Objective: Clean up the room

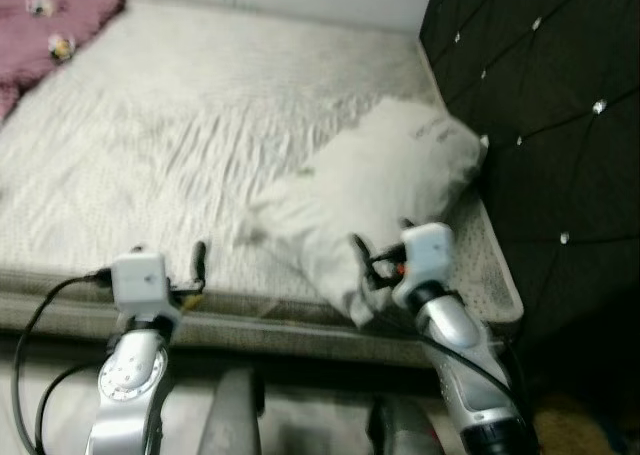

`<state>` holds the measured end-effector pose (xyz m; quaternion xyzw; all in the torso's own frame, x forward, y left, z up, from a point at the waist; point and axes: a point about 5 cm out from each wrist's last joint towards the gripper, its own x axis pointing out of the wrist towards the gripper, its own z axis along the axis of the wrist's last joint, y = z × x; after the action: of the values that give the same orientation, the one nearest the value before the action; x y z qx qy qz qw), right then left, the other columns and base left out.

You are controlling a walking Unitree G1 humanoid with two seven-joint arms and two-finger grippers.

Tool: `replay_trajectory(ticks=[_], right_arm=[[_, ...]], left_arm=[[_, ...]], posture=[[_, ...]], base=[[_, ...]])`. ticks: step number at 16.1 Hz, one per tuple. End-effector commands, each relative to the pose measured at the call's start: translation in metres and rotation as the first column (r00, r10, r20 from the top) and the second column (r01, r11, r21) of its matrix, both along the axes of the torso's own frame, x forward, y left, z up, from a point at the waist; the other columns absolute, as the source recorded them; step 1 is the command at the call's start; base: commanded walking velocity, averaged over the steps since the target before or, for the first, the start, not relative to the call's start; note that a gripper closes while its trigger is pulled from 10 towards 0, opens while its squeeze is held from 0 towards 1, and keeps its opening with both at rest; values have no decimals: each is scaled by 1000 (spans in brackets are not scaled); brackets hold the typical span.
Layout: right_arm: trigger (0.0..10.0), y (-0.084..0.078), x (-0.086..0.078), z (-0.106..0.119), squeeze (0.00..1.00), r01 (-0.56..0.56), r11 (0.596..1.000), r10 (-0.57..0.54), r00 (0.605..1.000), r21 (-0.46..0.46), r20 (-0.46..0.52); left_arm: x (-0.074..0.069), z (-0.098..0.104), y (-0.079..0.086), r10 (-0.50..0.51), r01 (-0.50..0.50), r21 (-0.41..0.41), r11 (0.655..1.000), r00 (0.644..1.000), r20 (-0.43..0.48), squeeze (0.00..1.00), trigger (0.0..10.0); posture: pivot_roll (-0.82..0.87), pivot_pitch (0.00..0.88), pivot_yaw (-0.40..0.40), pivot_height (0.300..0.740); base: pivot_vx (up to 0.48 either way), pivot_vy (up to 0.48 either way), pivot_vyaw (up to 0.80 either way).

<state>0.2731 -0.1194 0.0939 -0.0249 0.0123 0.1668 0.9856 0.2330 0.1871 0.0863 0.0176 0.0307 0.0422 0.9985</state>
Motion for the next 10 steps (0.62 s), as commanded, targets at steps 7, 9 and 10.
replay_trajectory(ticks=[7,9,10], right_arm=[[10000,-18,1,-3,0,86,996,-86,996,-18,-13],[10000,-19,2,-3,0,97,995,-97,995,-20,-11],[10000,-20,3,-2,0,109,994,-109,994,-12,-14]], left_arm=[[1,0,-9,-43,43,-18,999,999,3,0,10000],[2,-1,-13,-51,51,-21,999,999,-4,0,10000],[2,-2,-14,-53,53,-21,998,999,-9,0,10000]], posture=[[9,0,-43,609],[12,0,-46,609],[10,0,-46,609]], base=[[329,0,0],[291,0,0],[247,0,0]])
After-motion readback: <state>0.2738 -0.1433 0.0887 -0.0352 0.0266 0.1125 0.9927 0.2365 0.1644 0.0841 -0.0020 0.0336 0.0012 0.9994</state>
